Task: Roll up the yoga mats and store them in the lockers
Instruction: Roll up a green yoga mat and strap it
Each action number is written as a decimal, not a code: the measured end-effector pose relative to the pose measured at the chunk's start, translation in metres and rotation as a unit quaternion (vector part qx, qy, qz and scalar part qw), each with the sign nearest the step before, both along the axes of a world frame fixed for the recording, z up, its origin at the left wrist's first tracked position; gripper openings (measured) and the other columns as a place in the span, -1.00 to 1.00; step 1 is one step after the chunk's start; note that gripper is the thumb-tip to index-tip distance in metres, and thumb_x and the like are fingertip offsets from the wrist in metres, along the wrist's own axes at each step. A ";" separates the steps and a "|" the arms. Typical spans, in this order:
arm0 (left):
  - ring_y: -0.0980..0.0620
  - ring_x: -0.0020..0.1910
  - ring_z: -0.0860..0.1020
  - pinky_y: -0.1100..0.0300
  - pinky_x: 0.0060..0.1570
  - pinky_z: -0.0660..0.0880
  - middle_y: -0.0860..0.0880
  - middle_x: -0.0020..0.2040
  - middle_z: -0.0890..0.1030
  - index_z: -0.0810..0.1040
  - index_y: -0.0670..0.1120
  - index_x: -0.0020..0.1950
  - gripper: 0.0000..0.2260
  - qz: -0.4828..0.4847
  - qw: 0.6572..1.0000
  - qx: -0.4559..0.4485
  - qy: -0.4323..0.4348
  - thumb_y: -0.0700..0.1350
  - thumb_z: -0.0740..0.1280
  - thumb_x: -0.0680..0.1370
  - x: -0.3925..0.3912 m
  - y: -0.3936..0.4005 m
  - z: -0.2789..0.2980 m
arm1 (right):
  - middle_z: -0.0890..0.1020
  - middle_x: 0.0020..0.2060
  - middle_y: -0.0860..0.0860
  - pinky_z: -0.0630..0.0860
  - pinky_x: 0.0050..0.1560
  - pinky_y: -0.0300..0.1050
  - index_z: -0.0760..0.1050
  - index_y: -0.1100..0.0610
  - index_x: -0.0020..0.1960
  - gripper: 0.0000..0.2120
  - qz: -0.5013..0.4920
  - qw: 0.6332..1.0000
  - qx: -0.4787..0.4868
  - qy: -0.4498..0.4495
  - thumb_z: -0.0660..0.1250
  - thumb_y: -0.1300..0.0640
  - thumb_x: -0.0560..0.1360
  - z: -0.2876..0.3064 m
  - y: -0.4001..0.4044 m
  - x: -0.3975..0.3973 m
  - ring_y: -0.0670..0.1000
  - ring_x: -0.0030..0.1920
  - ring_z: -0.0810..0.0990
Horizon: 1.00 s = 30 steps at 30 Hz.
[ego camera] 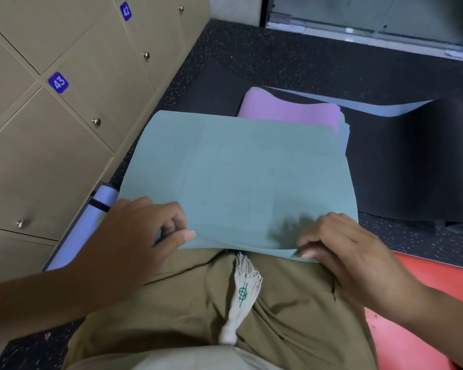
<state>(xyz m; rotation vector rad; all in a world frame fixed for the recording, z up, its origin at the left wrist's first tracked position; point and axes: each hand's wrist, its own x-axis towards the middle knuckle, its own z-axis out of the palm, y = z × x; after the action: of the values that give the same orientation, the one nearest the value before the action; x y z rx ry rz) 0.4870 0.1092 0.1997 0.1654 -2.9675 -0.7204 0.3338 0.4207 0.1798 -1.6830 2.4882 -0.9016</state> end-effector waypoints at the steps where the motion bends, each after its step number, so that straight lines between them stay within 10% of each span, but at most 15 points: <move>1: 0.11 -0.24 0.52 0.20 -0.25 0.32 0.13 -0.35 0.54 0.47 0.16 -0.22 -0.83 0.009 1.000 0.008 0.006 0.20 0.30 0.48 -0.003 -0.001 0.000 | 0.49 -0.12 -0.12 0.35 -0.01 -0.28 0.54 0.08 0.00 -0.75 0.004 1.000 -0.003 -0.002 0.15 0.02 0.72 -0.001 0.000 -0.001 -0.12 -0.13 0.40; 13: 0.06 -0.22 0.35 0.16 -0.11 0.21 0.14 -0.30 0.47 0.53 -0.01 -0.25 -0.59 -0.135 0.976 -0.108 0.133 0.13 0.14 0.69 -0.010 -0.023 -0.023 | 0.56 -0.08 -0.02 0.36 -0.02 -0.10 0.48 0.04 0.09 -0.90 0.072 0.993 0.001 0.094 0.20 0.14 0.71 -0.005 0.002 -0.011 0.05 -0.07 0.45; 17: 0.01 -0.15 0.40 0.10 -0.07 0.31 0.04 -0.23 0.56 0.48 0.02 -0.09 -0.87 -0.227 0.945 -0.148 0.184 -0.06 0.26 0.65 -0.014 -0.032 -0.030 | 0.58 -0.10 0.04 0.40 -0.06 -0.07 0.66 0.20 -0.03 -0.68 0.090 0.988 -0.015 0.122 0.29 -0.01 0.69 -0.008 0.003 -0.015 0.08 -0.08 0.44; 21: 0.03 -0.07 0.41 0.11 0.01 0.35 0.03 -0.16 0.59 0.45 0.03 0.01 -0.81 -0.238 0.955 -0.098 0.147 0.14 0.31 0.58 -0.013 -0.040 -0.029 | 0.43 -0.02 0.00 0.37 -0.01 -0.10 0.68 0.23 -0.05 -0.53 0.073 0.990 -0.011 0.123 0.40 -0.22 0.55 -0.007 0.002 -0.019 0.08 -0.05 0.44; 30: -0.09 -0.05 0.46 -0.01 -0.06 0.37 -0.02 -0.13 0.60 0.61 -0.11 -0.07 -0.72 -0.186 0.941 -0.225 0.171 0.11 0.33 0.60 -0.005 -0.024 -0.014 | 0.59 -0.22 0.06 0.33 -0.13 -0.04 0.68 0.21 -0.10 -0.74 -0.016 0.967 0.011 0.254 0.41 0.04 0.63 0.001 -0.003 0.000 0.14 -0.21 0.54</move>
<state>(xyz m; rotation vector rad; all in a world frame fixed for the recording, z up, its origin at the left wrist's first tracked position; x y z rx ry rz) 0.4815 0.0852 0.1853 -0.5067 -2.7459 -0.0582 0.3336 0.4176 0.1804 -2.0905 2.8147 -0.4795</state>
